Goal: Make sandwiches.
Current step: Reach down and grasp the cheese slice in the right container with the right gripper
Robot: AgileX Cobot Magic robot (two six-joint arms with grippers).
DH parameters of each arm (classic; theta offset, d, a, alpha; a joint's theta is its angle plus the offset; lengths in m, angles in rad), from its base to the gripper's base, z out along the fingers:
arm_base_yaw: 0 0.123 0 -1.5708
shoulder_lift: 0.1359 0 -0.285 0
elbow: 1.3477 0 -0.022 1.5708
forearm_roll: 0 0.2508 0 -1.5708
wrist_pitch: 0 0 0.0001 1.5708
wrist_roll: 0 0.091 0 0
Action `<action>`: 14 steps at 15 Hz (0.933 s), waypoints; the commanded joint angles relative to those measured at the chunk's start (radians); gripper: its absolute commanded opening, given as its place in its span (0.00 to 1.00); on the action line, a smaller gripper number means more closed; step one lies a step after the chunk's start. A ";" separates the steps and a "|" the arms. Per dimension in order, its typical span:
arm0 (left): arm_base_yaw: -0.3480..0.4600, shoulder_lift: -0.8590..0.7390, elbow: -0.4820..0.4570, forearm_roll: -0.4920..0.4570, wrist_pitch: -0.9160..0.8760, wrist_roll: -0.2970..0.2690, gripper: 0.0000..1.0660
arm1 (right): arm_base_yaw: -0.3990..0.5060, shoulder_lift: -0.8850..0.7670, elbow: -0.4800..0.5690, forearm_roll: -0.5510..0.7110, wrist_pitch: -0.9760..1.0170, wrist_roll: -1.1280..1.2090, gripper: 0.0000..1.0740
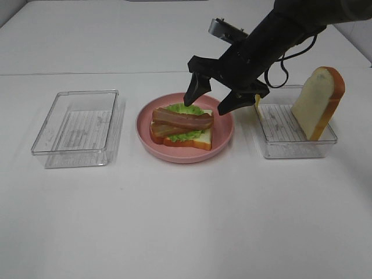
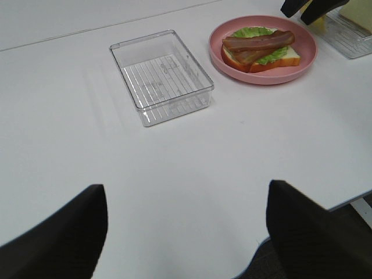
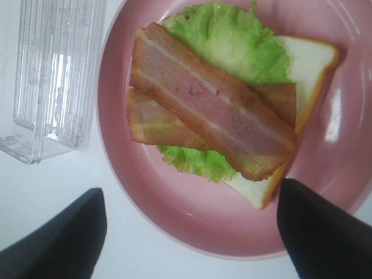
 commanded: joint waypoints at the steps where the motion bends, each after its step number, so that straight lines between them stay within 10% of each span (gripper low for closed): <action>1: -0.002 -0.020 0.002 -0.006 -0.010 0.003 0.68 | -0.001 -0.050 -0.006 -0.046 0.015 0.013 0.71; 6: -0.002 -0.020 0.002 -0.006 -0.010 0.003 0.68 | -0.001 -0.124 -0.164 -0.506 0.247 0.280 0.71; 14: -0.002 -0.020 0.002 -0.006 -0.010 0.003 0.68 | -0.003 0.058 -0.465 -0.658 0.364 0.327 0.64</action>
